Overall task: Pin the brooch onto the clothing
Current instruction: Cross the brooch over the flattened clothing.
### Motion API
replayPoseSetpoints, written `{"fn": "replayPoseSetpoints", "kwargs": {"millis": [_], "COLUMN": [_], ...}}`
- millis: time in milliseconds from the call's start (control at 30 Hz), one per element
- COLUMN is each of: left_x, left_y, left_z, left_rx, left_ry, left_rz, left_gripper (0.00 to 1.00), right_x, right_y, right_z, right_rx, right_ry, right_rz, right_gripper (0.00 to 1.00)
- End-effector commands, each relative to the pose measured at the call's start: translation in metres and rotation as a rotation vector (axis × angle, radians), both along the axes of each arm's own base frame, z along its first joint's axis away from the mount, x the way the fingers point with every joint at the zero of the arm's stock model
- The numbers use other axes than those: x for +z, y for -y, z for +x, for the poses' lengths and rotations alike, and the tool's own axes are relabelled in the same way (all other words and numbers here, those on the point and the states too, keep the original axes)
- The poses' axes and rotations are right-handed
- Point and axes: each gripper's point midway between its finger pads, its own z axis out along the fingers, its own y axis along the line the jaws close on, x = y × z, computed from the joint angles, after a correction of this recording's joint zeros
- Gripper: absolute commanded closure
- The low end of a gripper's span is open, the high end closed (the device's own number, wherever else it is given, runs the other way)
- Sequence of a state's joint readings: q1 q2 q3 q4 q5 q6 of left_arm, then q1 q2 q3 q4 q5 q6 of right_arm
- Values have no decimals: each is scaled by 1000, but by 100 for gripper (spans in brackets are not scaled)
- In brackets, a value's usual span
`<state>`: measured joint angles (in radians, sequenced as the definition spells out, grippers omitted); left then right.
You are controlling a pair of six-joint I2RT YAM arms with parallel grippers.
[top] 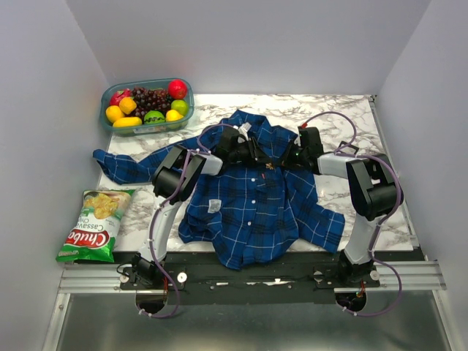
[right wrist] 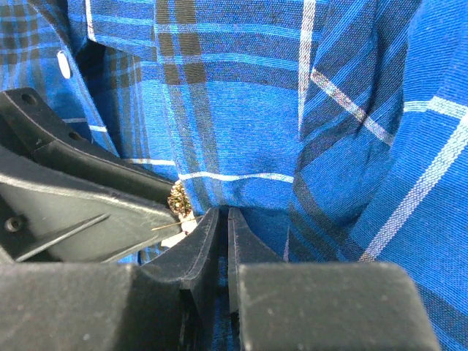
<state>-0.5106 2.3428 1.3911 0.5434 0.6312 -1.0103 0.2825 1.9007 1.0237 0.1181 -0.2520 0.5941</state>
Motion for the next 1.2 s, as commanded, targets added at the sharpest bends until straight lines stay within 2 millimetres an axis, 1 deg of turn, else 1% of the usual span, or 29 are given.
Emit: {"fn": "replayPoseSetpoints", "kwargs": {"millis": [0,100,300,333,533,567,600,633,900,967,1167], "left_x": [2,2,2,-1,1,2,3,3,-1,-1,-2], "left_y": [-12,-18,-27,-29,-29,-28,-29,-28,-29,-29,-29], "left_z": [0,2,1,-1,-1,-1,-1,-1,-3,-3,-5], "left_rx": [16,35,50,53,48,45,48,45,41,41,38], "left_ry": [-9,-12,-14,-24,-25,-25,-23,-23,-36,-37,-43], "left_rz": [16,16,16,19,1,0,-1,-1,8,8,7], "left_gripper": [59,54,52,52,50,51,58,62,78,78,85], "right_x": [-17,-17,-17,-17,-16,-17,-17,-16,-17,-17,-17], "right_y": [3,4,4,4,3,4,5,4,3,3,3], "right_z": [-7,-6,-5,-5,-5,-5,-4,-4,-3,-4,-3], "right_rx": [-13,-15,-16,-17,-13,-14,-16,-16,-15,-13,-17], "right_ry": [-56,-56,-55,-57,-54,-57,-55,-54,-58,-58,-58], "right_rz": [-42,-44,-45,-45,-46,-48,-49,-47,-47,-47,-47], "right_gripper": [83,83,83,83,83,83,83,83,83,83,83]}}
